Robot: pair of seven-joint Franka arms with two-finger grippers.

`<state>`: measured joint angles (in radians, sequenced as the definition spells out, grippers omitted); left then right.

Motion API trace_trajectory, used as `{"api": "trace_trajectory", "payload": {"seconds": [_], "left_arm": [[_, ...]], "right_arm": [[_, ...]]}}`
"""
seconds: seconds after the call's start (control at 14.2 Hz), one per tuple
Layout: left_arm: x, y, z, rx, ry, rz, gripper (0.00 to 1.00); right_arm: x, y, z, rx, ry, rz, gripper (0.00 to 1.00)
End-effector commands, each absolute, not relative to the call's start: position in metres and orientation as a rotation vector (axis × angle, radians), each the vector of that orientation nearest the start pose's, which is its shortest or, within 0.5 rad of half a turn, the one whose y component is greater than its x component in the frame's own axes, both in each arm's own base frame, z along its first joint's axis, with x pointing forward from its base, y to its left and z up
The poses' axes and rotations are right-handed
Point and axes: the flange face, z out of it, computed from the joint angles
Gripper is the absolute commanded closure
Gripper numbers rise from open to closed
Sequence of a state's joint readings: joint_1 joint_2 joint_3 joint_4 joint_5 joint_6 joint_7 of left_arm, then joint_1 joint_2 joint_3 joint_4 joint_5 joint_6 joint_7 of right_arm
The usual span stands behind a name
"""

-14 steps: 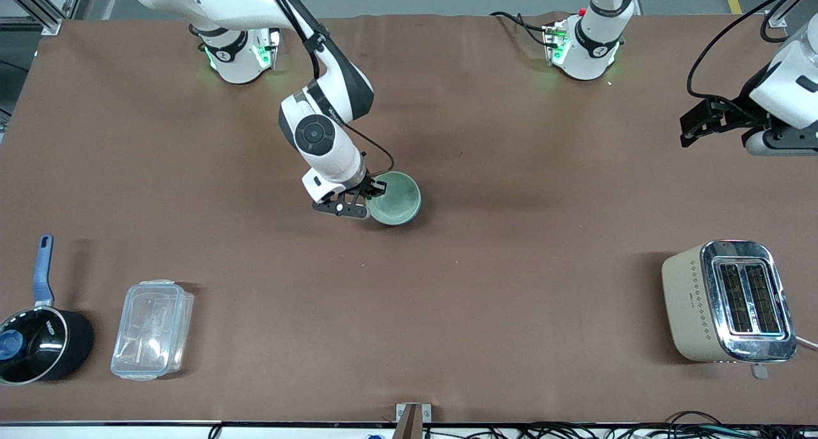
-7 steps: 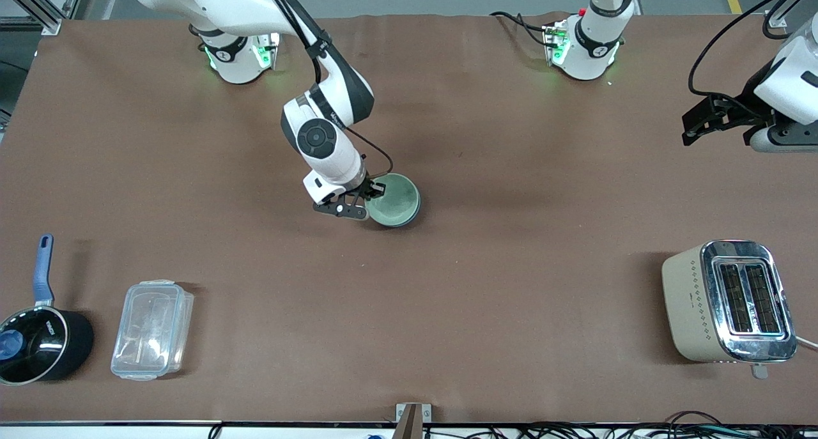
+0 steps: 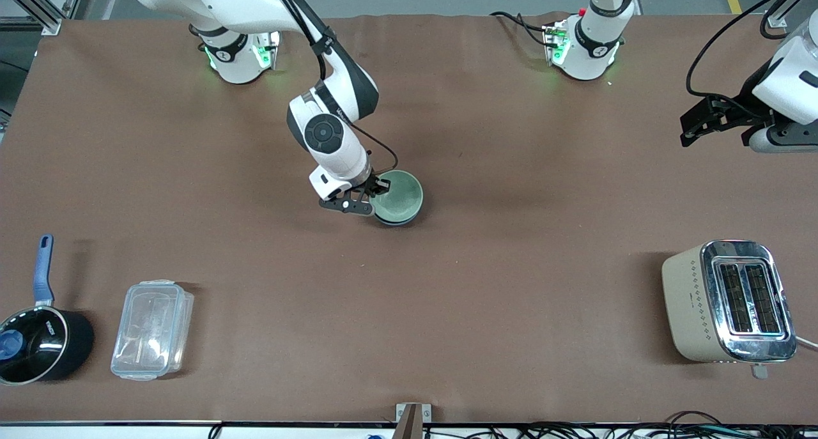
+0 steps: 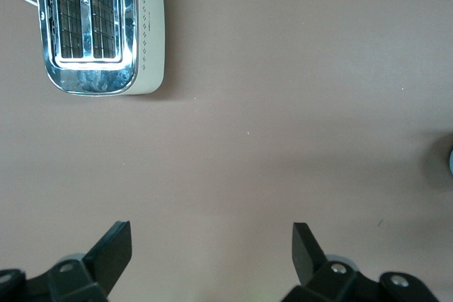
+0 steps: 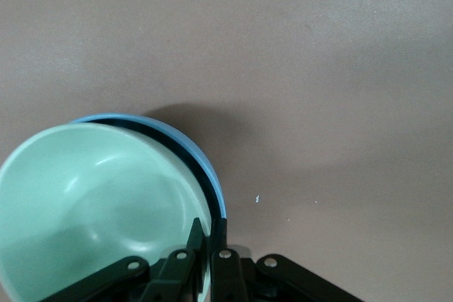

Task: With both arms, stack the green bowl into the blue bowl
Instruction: 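Lower the green bowl into the blue bowl with the right gripper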

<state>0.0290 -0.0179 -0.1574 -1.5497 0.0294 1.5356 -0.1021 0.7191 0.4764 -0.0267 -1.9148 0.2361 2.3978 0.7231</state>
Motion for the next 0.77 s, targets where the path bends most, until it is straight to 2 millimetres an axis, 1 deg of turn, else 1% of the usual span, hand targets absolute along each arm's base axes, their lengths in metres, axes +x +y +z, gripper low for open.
{"api": "trace_trajectory", "payload": {"seconds": [0.0,0.07,0.21,0.28,0.35,0.42,0.49,0.63,0.7], "left_arm": [[0.534,-0.068,0.647,-3.123,0.025,-0.036,0.00],[0.535,-0.069,0.647,-3.123,0.033,-0.036,0.00],[0.534,-0.069,0.645,-3.123,0.035,-0.029,0.00],[0.535,-0.070,0.645,-3.123,0.040,-0.031,0.00],[0.535,-0.071,0.645,-3.123,0.037,-0.027,0.00],[0.535,-0.072,0.643,-3.123,0.042,-0.022,0.00],[0.536,-0.071,0.642,-3.123,0.040,-0.022,0.00],[0.536,-0.072,0.642,-3.125,0.042,-0.019,0.00],[0.537,-0.072,0.641,-3.125,0.042,-0.017,0.00]], "right_arm": [[0.480,0.402,0.249,-2.991,0.333,0.134,0.38],[0.480,0.401,0.248,-2.994,0.334,0.142,0.28],[0.486,0.394,0.257,-2.989,0.349,0.135,0.17],[0.490,0.392,0.271,-2.977,0.346,0.113,0.12],[0.496,0.383,0.289,-2.969,0.354,0.098,0.06],[0.508,0.368,0.306,-2.957,0.374,0.077,0.00],[0.520,0.351,0.331,-2.937,0.410,0.060,0.00],[0.538,0.325,0.377,-2.937,0.423,0.062,0.00],[0.552,0.304,0.401,-2.975,0.422,0.054,0.00]]}}
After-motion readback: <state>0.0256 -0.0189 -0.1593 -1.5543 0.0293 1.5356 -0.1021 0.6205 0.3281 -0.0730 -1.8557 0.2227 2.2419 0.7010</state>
